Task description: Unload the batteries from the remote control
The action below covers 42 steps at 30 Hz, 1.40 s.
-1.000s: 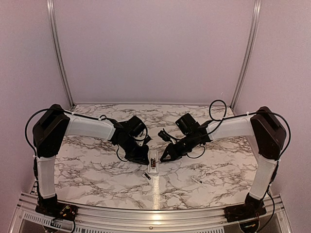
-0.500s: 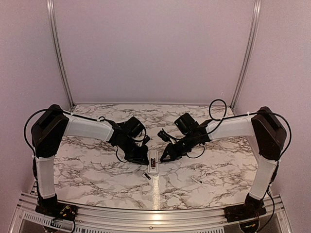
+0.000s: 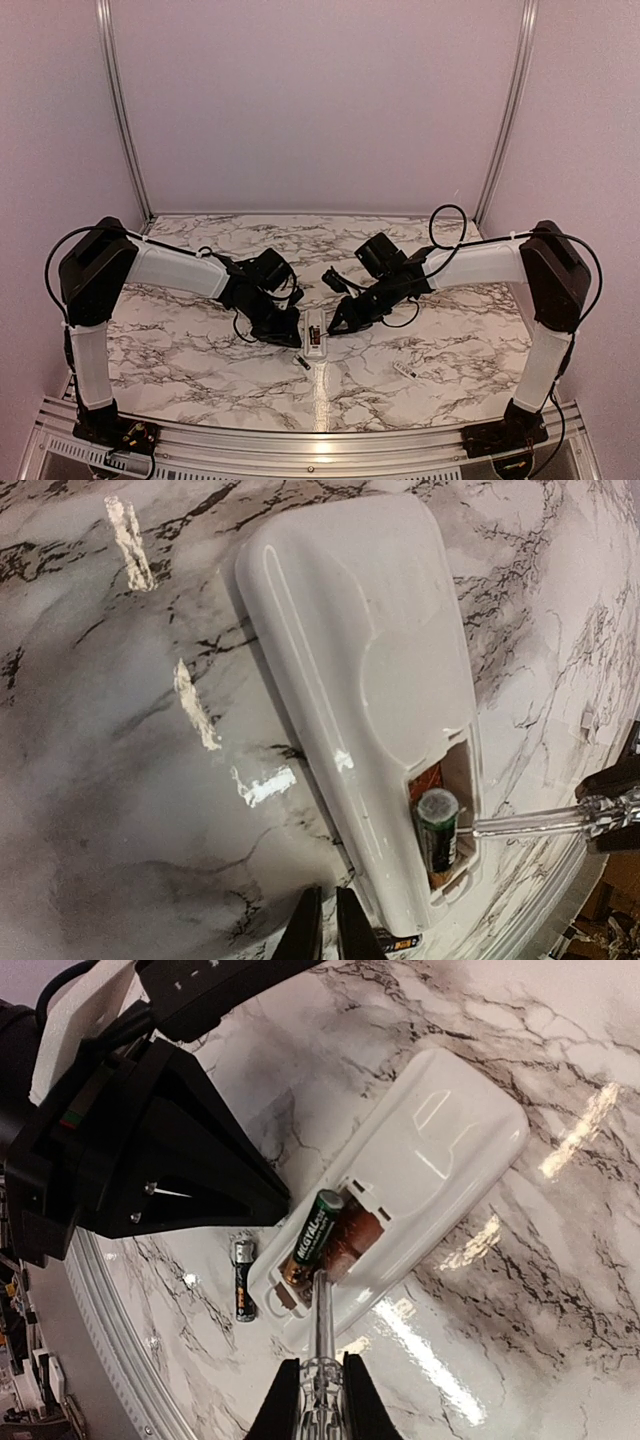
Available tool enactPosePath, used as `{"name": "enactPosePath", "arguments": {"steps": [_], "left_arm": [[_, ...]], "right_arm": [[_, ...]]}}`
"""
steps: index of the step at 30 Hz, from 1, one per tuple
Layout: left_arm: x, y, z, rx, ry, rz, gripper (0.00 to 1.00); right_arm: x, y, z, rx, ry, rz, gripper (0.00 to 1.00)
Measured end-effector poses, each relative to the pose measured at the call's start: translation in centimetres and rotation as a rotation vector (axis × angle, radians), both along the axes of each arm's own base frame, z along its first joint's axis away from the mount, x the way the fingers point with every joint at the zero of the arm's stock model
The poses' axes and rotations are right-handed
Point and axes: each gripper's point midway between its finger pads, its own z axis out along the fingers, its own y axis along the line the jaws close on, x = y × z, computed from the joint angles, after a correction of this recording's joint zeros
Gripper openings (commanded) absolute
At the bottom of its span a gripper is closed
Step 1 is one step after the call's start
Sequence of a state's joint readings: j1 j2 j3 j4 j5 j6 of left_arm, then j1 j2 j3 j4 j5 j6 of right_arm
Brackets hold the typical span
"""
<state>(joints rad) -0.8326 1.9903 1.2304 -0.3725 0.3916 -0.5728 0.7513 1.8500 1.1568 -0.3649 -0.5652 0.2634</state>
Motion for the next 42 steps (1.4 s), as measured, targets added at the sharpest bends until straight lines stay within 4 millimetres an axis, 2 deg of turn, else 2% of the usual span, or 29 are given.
{"name": "enactPosePath", "arguments": {"steps": [18,28,35,42], "left_arm": [[-1.1,0.8,0.0,-0.002,0.006,0.009,0.07],[-1.5,1.0,0.8,-0.021,-0.009,0.023,0.07],[-2.4,1.7,0.3,-0.019,0.007,0.044,0.07],[-2.8,1.8,0.1,-0.027,0.007,0.060,0.07]], "right_arm": [[-0.3,0.4,0.2,-0.030,-0.003,-0.029,0.00],[-0.9,0.5,0.4,-0.047,0.016,-0.029,0.00],[-1.9,0.7,0.7,-0.073,0.041,-0.013,0.00],[-1.8,0.7,1.1,-0.087,0.037,-0.016,0.00]]}}
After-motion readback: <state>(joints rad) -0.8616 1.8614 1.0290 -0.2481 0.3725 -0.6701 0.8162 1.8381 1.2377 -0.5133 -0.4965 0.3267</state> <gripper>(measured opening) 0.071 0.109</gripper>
